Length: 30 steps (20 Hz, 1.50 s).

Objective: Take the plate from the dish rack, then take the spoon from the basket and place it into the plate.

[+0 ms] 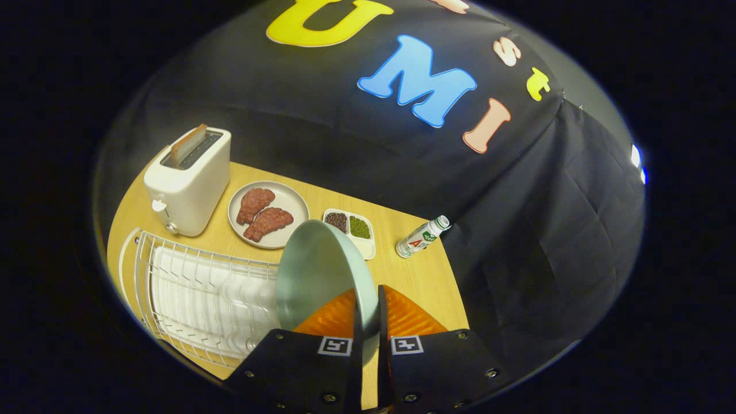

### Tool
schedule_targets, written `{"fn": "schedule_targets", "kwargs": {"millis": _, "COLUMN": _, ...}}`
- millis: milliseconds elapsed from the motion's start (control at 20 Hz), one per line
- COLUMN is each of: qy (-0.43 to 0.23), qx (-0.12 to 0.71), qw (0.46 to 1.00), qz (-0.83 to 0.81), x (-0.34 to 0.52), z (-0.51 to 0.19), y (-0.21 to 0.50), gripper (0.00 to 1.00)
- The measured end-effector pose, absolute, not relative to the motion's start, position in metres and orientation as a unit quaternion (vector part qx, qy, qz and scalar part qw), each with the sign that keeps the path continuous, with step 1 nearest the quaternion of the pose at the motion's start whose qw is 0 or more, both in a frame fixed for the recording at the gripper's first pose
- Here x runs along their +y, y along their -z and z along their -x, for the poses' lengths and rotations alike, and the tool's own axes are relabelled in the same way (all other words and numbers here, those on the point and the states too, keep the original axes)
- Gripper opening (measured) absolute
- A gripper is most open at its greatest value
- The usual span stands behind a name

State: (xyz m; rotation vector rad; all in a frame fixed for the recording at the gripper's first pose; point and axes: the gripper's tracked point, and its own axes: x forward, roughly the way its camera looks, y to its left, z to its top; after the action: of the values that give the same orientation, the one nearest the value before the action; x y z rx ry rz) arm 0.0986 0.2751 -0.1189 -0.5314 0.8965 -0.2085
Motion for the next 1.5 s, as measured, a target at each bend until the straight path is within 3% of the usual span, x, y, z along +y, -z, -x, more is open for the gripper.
{"fn": "schedule_targets", "kwargs": {"millis": 750, "qy": 0.022, "qx": 0.440, "qw": 0.896, "qz": 0.051, "x": 0.141, "z": -0.055, "y": 0.056, "gripper": 0.11}}
{"fn": "schedule_targets", "kwargs": {"millis": 1150, "qy": -0.127, "qx": 0.501, "qw": 0.851, "qz": -0.093, "x": 0.127, "z": 0.018, "y": 0.103, "gripper": 0.10}}
{"fn": "schedule_targets", "kwargs": {"millis": 1500, "qy": -0.194, "qx": 0.533, "qw": 0.813, "qz": -0.133, "x": 0.109, "z": 0.068, "y": 0.155, "gripper": 0.10}}
